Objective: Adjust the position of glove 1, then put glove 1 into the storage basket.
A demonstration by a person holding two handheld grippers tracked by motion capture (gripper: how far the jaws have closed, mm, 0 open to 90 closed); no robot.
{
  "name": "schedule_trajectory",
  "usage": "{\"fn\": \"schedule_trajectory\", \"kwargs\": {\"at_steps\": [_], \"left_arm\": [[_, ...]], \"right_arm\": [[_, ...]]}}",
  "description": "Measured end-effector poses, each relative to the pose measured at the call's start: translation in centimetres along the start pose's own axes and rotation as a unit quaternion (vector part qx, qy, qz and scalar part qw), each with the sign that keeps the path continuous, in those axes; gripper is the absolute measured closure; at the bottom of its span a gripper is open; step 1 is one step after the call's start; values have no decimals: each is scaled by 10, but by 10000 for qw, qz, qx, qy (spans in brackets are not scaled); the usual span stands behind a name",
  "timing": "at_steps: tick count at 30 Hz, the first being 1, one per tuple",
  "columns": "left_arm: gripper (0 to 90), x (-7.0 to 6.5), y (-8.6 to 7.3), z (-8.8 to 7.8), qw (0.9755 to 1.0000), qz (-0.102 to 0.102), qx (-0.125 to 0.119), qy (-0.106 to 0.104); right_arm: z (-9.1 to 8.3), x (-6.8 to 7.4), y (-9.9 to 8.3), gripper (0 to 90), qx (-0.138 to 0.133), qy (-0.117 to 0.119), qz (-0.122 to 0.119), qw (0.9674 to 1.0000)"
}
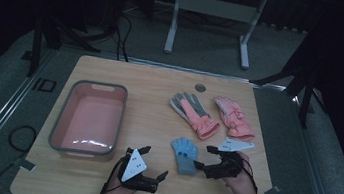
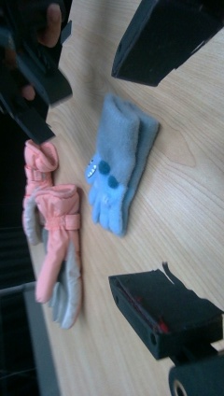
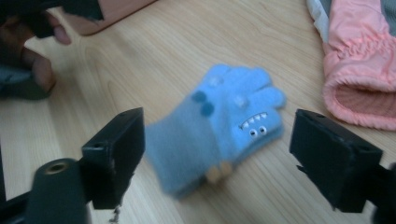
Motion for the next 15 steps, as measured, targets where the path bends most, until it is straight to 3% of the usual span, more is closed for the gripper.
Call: {"fn": "schedule_trajectory", "kwargs": {"at_steps": [1, 3, 5, 7, 10, 13, 15], "left_arm": [[41, -1, 0, 1, 9999, -98, 17, -115], [42, -3, -3, 3, 9981, -390, 296, -377], [42, -6, -4, 5, 9965, -481, 451, -522], [42, -9, -3, 7, 9962, -354, 537, -585], [66, -16, 3, 10, 9966, 117, 531, -620], [113, -22, 10, 14, 9952, 316, 427, -821], [143, -26, 12, 20, 9931, 510, 481, -936]], "right_arm": [[-2, -3, 0, 149, -73, -40, 10, 10000], [-6, -7, 0, 148, -229, -78, -10, 9997], [-9, -11, 0, 143, -354, -248, -125, 9990], [-11, -15, -1, 140, -374, -419, -216, 9982], [-11, -16, -2, 139, -307, -403, -32, 9987], [-13, -19, 1, 138, -360, -216, 298, 9987], [-15, -20, 6, 135, -459, -137, 444, 9979]]}}
Point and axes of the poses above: each handheld gripper's, and its own axes: z roughly forward along the jaws, y roughly out of its top, x roughly to its left, the point moved 8 cm from there along z, roughly forward along the jaws, and after that the axes turned 5 degrees about z, right-handed, at the moved point
